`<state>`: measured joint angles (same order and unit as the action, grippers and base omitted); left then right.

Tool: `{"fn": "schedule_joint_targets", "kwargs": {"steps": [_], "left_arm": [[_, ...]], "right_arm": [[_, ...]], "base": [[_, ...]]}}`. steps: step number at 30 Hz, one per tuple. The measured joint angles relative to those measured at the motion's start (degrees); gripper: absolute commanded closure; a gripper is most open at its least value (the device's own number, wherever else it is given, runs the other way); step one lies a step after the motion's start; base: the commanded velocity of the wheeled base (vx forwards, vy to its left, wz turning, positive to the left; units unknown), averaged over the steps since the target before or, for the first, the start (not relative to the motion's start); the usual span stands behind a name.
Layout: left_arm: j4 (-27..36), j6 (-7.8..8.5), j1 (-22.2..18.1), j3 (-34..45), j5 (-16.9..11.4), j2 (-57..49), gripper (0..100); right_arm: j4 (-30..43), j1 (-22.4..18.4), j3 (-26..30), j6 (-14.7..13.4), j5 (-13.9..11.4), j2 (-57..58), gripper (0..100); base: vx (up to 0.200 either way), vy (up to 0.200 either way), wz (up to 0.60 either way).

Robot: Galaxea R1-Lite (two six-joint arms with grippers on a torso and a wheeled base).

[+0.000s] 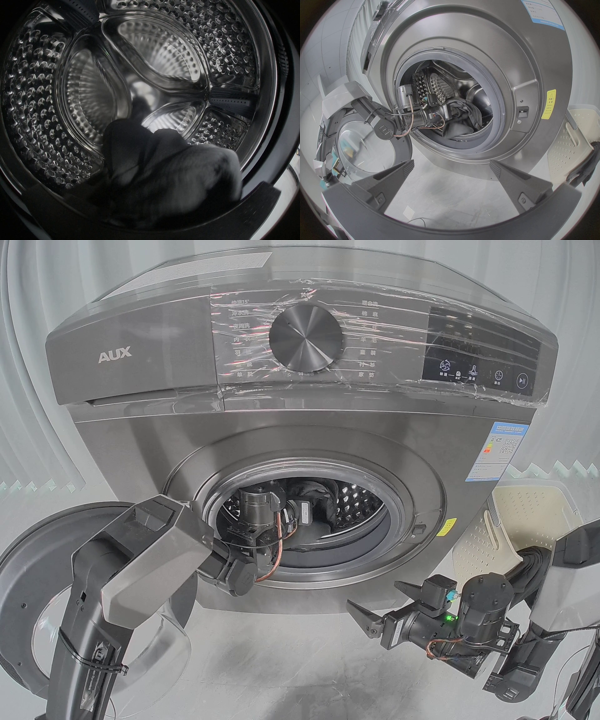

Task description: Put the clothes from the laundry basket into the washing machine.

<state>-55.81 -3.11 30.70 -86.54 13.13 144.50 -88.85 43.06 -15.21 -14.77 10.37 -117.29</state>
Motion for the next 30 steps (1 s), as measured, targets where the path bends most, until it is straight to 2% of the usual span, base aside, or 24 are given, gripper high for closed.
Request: {"fn": "schedule_joint_targets", "kwargs": {"steps": [7, 13, 19, 22, 27, 30], "left_arm": [[1.0, -0.09, 0.7, 2.0, 0.0, 0.0, 0], [4.4, 0.27, 2.2, 7.2, -0.3, -1.5, 0], [7.5, 0.87, 3.3, 11.8, -2.2, -3.1, 0], [7.6, 1.58, 3.2, 13.3, -2.2, -3.3, 0], [7.5, 3.97, 3.0, 18.0, -2.4, -3.9, 0], [7.5, 4.56, 3.1, 20.2, -2.7, -5.0, 0]], "right_arm": [[0.0, 0.0, 0.0, 0.0, 0.0, 0.0, 0], [0.0, -0.1, 0.0, 0.0, 0.0, 0.0, 0], [0.0, -0.1, 0.0, 0.0, 0.0, 0.0, 0], [0.1, -0.1, 0.1, 0.0, 0.0, 0.0, 0], [0.1, -0.2, 0.1, 0.0, 0.0, 0.0, 0], [0.1, -0.1, 0.1, 0.0, 0.0, 0.0, 0]], "base": [[0.0, 0.0, 0.0], [0.0, 0.0, 0.0], [0.0, 0.0, 0.0], [0.0, 0.0, 0.0], [0.0, 0.0, 0.0], [0.0, 0.0, 0.0]]}}
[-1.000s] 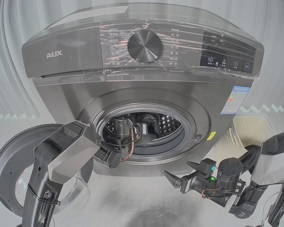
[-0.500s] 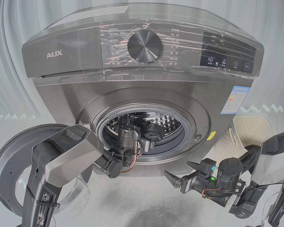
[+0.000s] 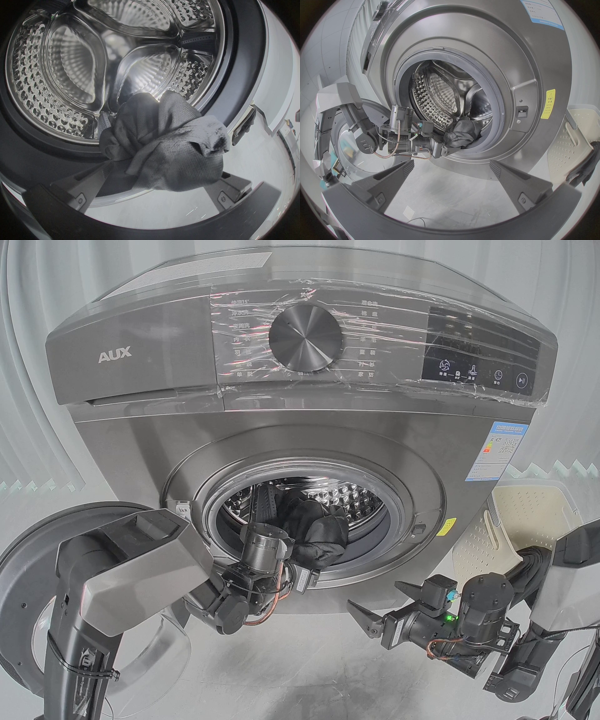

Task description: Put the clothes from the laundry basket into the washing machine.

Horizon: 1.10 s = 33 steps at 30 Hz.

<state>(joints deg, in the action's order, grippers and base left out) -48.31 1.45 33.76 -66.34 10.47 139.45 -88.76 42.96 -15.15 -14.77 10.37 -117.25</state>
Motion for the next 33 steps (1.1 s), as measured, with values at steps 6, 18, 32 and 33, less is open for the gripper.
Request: {"fn": "schedule_joint_targets", "kwargs": {"steps": [6, 18, 32, 33], "left_arm": [[-1.0, -0.3, 0.0, -0.1, -0.9, -1.6, 0], [-2.2, -1.21, 0.0, -13.6, -1.0, 4.7, 0], [-0.7, -1.24, -1.3, -37.6, 2.1, 14.2, 100], [-0.1, -1.27, -1.6, -39.9, 2.5, 15.0, 100]], "right_arm": [[0.0, 0.0, 0.0, 0.0, 0.0, 0.0, 0], [-0.1, -0.1, -0.1, 0.0, 0.0, 0.0, 0], [-0.1, -0.2, -0.1, 0.0, 0.0, 0.0, 0], [-0.1, -0.2, -0.1, 0.0, 0.0, 0.0, 0]], "base": [[0.0, 0.0, 0.0], [0.0, 0.0, 0.0], [0.0, 0.0, 0.0], [0.0, 0.0, 0.0]]}}
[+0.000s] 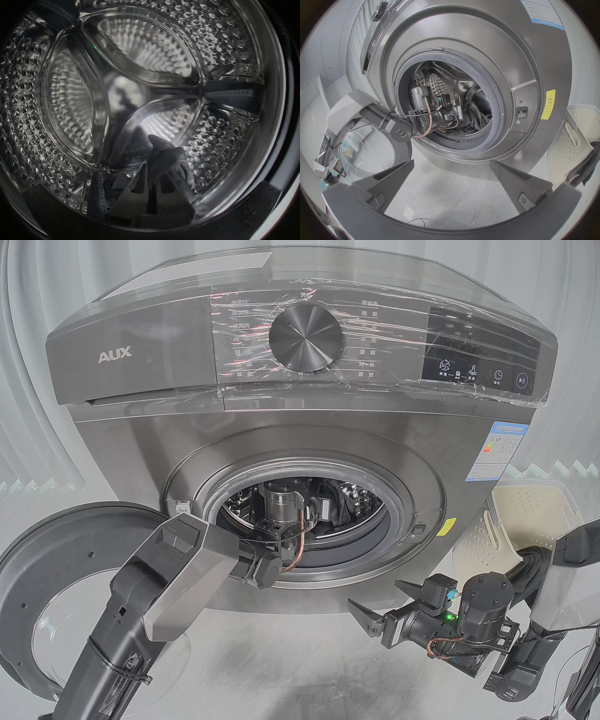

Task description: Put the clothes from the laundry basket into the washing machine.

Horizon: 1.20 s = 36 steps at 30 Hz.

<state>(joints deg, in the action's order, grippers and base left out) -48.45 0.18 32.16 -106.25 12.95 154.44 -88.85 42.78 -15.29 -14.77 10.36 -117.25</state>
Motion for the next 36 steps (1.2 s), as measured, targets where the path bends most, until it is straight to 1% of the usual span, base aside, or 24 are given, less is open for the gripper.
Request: {"fn": "schedule_joint_targets", "kwargs": {"steps": [4, 6, 9, 10, 14, 17, 20, 25, 27, 31, 33, 36], "left_arm": [[2.5, -0.07, -2.2, -5.8, 1.5, 3.1, 100], [2.4, -0.16, -3.2, -7.1, 1.8, 4.3, 100], [2.1, -0.21, -3.7, -7.9, 1.8, 5.3, 100], [2.0, -0.23, -3.9, -8.0, 1.8, 5.6, 0], [1.9, -0.43, -4.3, -8.3, 1.9, 5.9, 0], [1.8, -0.83, -3.7, -8.3, 1.8, 5.7, 0], [2.1, -1.22, -3.5, -6.6, 1.8, 4.5, 0], [3.6, -1.4, -2.2, 2.5, 1.8, 0.8, 0], [4.3, -1.3, -1.8, 7.3, 1.7, -1.0, 0], [4.9, -1.05, -1.2, 14.4, 1.4, -3.9, 0], [4.9, -0.89, -0.7, 16.5, 1.2, -4.7, 0], [4.4, -0.48, -0.8, 17.5, 1.1, -4.6, 0]], "right_arm": [[0.0, -0.1, 0.0, 0.0, 0.0, 0.0, 0], [0.0, -0.1, -0.1, -0.2, 0.0, 0.0, 0], [0.0, 0.0, -0.1, -0.3, 0.0, -0.2, 0], [0.0, 0.0, -0.1, -0.3, 0.0, -0.3, 0], [0.0, 0.0, 0.0, -0.4, 0.0, -0.4, 0], [0.0, 0.0, 0.0, -0.4, 0.0, -0.4, 0], [0.0, -0.1, 0.0, -0.4, 0.0, -0.4, 0], [0.0, 0.0, 0.0, -0.4, 0.0, -0.4, 0], [0.0, 0.1, 0.0, -0.5, 0.0, -0.4, 0], [0.0, 0.2, 0.0, -0.6, 0.0, -0.4, 0], [0.0, 0.2, 0.0, -0.6, 0.0, -0.4, 0], [0.0, 0.3, 0.0, -0.6, 0.0, -0.4, 0]], "base": [[0.0, 0.0, 0.0], [0.0, 0.0, 0.0], [0.0, 0.0, 0.0], [0.0, 0.0, 0.0], [0.0, 0.0, 0.0], [0.0, 0.0, 0.0], [0.0, 0.0, 0.0], [0.0, 0.0, 0.0], [0.0, 0.0, 0.0], [0.0, 0.0, 0.0], [0.0, 0.0, 0.0], [0.0, 0.0, 0.0]]}}
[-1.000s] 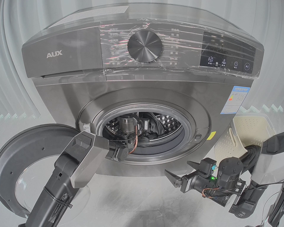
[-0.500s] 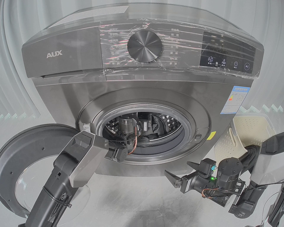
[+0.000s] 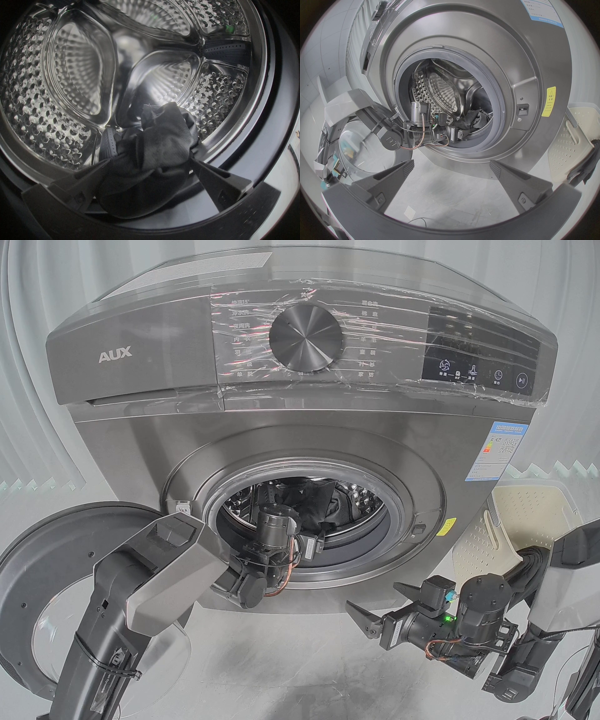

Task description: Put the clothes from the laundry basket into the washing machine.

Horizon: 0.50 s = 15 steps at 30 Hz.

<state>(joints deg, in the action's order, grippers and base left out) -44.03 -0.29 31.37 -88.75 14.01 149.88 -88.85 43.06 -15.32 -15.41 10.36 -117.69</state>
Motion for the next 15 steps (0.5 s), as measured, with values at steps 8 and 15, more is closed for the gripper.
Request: {"fn": "schedule_joint_targets", "kwargs": {"steps": [8, 15], "left_arm": [[-0.9, 0.22, -0.8, -2.6, 0.0, 1.8, 100], [-2.6, -0.24, -1.0, -6.0, 0.0, 2.9, 100]], "right_arm": [[0.0, -0.1, 0.0, 0.0, 0.0, 0.0, 0], [0.0, -0.1, 0.0, 0.0, 0.0, 0.0, 0]], "base": [[0.0, 0.0, 0.0], [0.0, 0.0, 0.0]]}}
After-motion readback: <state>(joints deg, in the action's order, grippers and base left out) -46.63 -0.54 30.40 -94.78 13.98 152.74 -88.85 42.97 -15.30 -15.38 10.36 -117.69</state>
